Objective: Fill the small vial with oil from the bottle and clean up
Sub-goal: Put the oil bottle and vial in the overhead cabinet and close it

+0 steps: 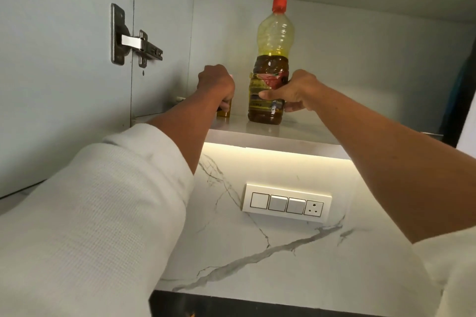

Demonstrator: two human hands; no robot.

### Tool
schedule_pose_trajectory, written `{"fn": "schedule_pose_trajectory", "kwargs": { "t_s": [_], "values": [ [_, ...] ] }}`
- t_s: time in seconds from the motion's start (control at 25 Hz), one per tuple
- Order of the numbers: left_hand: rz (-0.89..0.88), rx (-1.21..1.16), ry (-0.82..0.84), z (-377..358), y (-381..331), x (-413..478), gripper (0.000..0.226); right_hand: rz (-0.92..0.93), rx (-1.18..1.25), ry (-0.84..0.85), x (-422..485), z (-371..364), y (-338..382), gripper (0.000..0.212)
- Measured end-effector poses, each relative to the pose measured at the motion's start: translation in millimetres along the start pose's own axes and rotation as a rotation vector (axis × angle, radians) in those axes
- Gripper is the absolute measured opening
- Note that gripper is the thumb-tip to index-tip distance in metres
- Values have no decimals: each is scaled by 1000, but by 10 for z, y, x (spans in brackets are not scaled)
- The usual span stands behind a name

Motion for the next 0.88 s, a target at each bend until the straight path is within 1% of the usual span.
{"fn": "schedule_pose_trajectory", "kwargs": {
  "t_s": [0.04,0.12,0.2,0.24,0.32,0.36,0.44,0.52,0.56,0.6,0.68,0.72,0.8,0.84,0.88],
  "values": [
    [13,-5,-7,-17,10,59,26,-2,-16,-2,69,-47,7,51],
    [57,-32,11,-51,50,117,36,5,-48,5,174,-115,24,61],
    [115,-130,55,-82,95,104,45,15,-61,8,224,-161,11,65],
    [134,-167,61,-68,110,55,44,26,-69,9,218,-185,-4,62],
    [102,-191,3,78,72,-96,32,39,-68,20,140,-189,-50,51],
    [55,-186,-57,197,43,-221,28,35,-63,35,48,-171,-65,48],
    [-61,-215,-199,458,0,-590,32,57,-85,61,-216,-91,-56,47],
    [-199,-301,-361,730,-7,-1099,42,158,-111,-32,-550,53,29,47],
    [-253,-347,-433,871,7,-1399,43,231,-60,-104,-760,121,96,44],
    [-301,-379,-505,1013,23,-1697,41,304,52,-164,-1001,177,165,42],
    [-393,-385,-656,1350,44,-2330,34,456,323,-227,-1595,230,340,39],
    [-445,-363,-751,1533,52,-2647,31,539,398,-242,-1900,235,443,38],
    [-552,-233,-992,1900,90,-3266,27,708,435,-238,-2491,213,664,38],
    [-571,-122,-1109,2069,131,-3569,28,776,440,-227,-2796,201,786,39],
    [-553,-18,-1197,2193,191,-3829,29,835,442,-217,-3052,191,894,40]
  ]
}}
Point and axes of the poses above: each hand's wrist, its own x-axis towards the middle knuckle, its own z-axis out of the back of the hand, y = z × x, the point moved 5 cm from there along x, towards the middle knuckle, and after that the axes turned 8 degrees about -x, right-handed, at the moved point
